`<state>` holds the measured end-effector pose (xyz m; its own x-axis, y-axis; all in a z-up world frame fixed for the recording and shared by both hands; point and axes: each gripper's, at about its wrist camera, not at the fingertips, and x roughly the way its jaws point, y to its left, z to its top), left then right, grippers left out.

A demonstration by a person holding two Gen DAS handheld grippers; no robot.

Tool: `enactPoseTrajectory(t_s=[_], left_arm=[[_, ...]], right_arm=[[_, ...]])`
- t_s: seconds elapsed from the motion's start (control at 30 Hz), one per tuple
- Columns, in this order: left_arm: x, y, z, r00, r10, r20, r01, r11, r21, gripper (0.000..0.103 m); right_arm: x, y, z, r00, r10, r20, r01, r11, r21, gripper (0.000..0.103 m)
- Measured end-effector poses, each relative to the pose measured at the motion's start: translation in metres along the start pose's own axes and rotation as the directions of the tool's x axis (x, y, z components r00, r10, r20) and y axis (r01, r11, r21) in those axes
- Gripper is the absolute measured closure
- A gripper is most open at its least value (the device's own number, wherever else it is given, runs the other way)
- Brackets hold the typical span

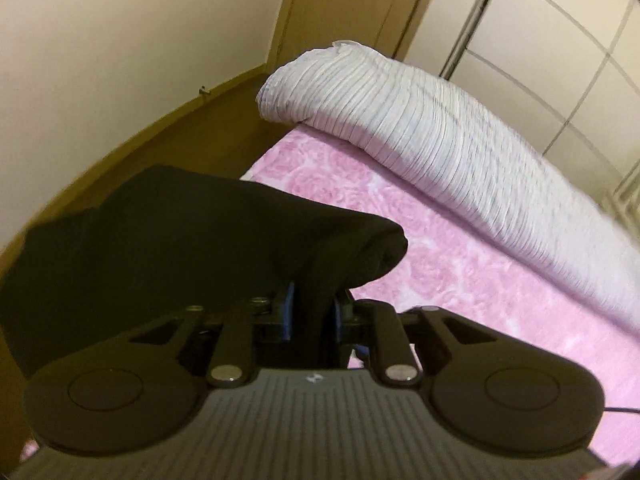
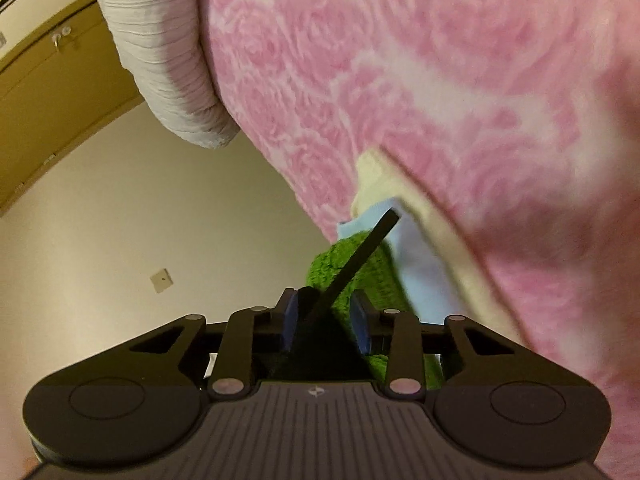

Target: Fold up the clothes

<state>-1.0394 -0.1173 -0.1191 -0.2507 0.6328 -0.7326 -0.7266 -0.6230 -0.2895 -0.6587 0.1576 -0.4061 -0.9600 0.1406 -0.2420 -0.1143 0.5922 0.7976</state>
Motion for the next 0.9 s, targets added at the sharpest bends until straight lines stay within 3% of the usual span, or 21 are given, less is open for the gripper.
enactPoseTrajectory(t_s=[0.03,0.17,0.3,0.4,0.47,0.6,0.73,0.87,0.9], left_arm=[[-0.001,0.004,0.000,1.000,-0.012,0.005,0.012,1.000,-0.021,0.088],[-0.013,0.016,0.004,0.997,-0.045,0.058,0.050,0.995,-0.081,0.089],[-0.029,0.028,0.006,0.992,-0.069,0.110,0.084,0.986,-0.141,0.089],[-0.038,0.032,0.006,0.988,-0.076,0.131,0.098,0.981,-0.168,0.089],[-0.042,0.033,0.006,0.987,-0.081,0.137,0.104,0.979,-0.173,0.089],[-0.048,0.035,0.005,0.983,-0.088,0.159,0.117,0.976,-0.182,0.089],[-0.048,0.035,0.005,0.980,-0.104,0.171,0.132,0.977,-0.166,0.089],[-0.031,0.028,0.007,0.983,-0.132,0.125,0.147,0.982,-0.118,0.089],[-0.023,0.027,0.008,0.984,-0.143,0.107,0.155,0.981,-0.118,0.089]], right_arm=[[0.005,-0.001,0.000,1.000,0.003,-0.003,-0.003,1.000,0.009,0.068],[0.017,0.002,-0.001,1.000,0.014,0.003,-0.014,1.000,0.004,0.095],[-0.004,0.043,-0.014,0.998,0.000,0.067,0.014,0.978,-0.210,0.098],[-0.018,0.085,-0.035,0.997,0.046,0.069,-0.014,0.916,-0.402,0.098],[-0.015,0.116,-0.058,0.998,0.064,-0.011,-0.059,0.829,-0.556,0.098],[0.008,0.149,-0.112,0.984,-0.057,-0.168,-0.103,0.585,-0.804,0.098],[0.039,0.143,-0.145,0.947,-0.292,-0.136,-0.008,0.402,-0.916,0.098],[0.052,0.129,-0.166,0.917,-0.385,-0.103,0.004,0.268,-0.964,0.098],[0.052,0.126,-0.171,0.912,-0.398,-0.097,0.000,0.239,-0.971,0.091]])
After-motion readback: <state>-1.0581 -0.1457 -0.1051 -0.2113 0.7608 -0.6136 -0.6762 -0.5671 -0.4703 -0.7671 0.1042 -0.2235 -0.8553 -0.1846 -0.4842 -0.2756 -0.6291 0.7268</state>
